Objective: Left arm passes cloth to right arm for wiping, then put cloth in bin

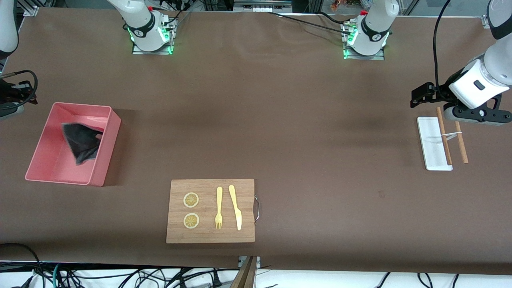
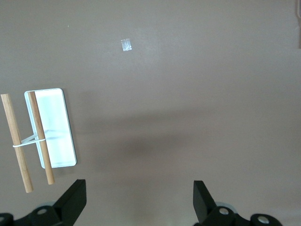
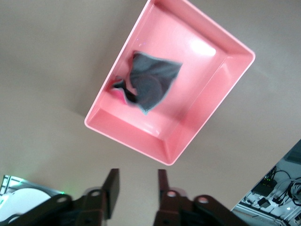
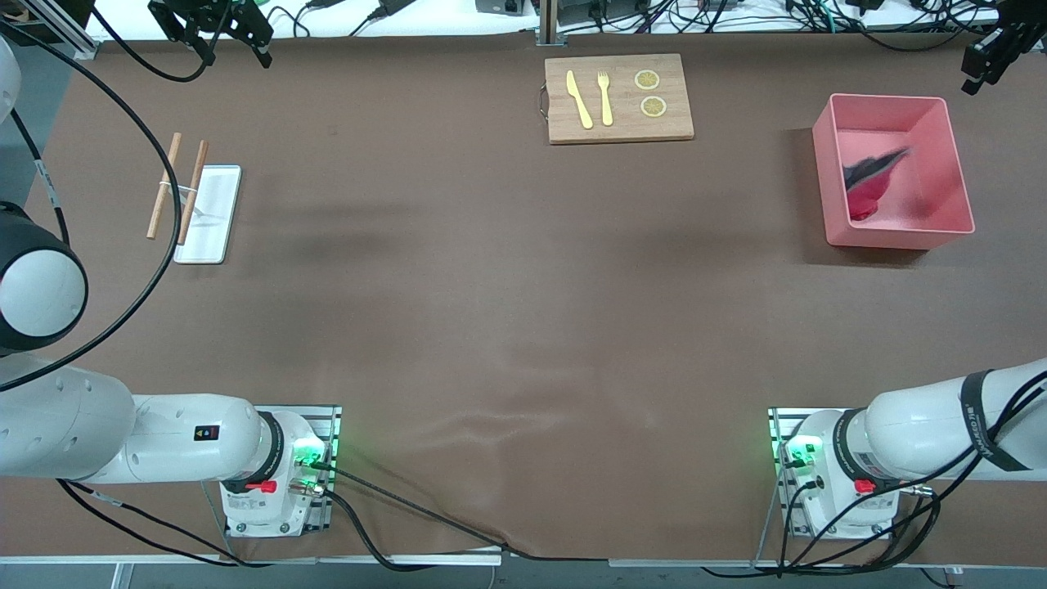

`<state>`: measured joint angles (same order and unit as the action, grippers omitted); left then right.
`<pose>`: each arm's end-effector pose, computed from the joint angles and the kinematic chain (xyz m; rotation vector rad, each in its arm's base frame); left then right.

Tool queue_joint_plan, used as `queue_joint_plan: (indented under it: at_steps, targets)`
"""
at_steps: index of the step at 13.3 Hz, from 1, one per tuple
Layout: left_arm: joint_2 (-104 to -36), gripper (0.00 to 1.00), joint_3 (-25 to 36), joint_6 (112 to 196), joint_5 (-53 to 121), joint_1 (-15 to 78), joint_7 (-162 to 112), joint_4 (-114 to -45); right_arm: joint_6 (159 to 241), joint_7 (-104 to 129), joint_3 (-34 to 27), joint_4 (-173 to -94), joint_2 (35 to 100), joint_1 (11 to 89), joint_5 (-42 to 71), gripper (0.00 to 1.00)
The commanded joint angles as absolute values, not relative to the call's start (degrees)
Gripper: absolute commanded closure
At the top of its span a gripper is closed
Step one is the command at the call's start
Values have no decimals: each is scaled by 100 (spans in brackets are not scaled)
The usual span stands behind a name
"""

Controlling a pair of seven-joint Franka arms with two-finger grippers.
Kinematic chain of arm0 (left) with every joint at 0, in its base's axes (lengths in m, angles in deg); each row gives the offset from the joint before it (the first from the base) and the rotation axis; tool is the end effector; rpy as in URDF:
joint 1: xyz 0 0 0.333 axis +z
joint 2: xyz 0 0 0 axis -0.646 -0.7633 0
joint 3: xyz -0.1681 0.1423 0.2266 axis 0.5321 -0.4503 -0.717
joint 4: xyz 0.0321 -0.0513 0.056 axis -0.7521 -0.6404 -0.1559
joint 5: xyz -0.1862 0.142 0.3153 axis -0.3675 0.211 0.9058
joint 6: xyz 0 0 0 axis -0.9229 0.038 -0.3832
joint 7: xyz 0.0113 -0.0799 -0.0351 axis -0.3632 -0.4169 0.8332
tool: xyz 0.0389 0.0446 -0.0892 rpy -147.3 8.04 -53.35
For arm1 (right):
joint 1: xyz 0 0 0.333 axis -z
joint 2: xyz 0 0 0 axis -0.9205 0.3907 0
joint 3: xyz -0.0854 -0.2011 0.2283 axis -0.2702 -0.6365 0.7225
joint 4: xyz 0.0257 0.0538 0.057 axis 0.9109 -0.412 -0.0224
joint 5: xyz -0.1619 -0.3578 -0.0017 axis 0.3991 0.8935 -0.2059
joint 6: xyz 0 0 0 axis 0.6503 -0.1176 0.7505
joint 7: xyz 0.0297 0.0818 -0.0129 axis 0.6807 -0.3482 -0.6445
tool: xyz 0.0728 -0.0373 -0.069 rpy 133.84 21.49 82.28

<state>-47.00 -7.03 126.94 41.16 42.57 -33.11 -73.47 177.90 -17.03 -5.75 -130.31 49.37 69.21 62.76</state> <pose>0.5633 -0.0375 0.5693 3.0960 -0.1379 -0.1667 0.5662 -0.1153 0.5274 2.9069 0.6780 -0.3188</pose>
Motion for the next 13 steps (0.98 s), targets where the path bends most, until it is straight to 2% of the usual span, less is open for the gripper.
queue_joint_plan:
  at_steps: [1,4,6,8,13]
  targets:
    - [-4744,0,-695,12579,4175,4262,-3288,-7199,18036,-1679,-649,-13116,4770,6929,6045,0]
    - [-4744,0,-704,12580,4175,4279,-3288,-7199,18028,-927,-571,-13081,4604,6911,5789,0]
    - [-4744,0,-704,12571,4175,4270,-3288,-7199,17801,-31,-107,-13037,4410,6902,5780,0]
    - [-4744,0,-704,12580,4175,4279,-3288,-7199,17379,805,88,-12879,4261,6798,5736,0]
    - [-4753,0,-703,12580,4175,4270,-3305,-7181,16665,1354,89,-12483,4067,6709,4972,0]
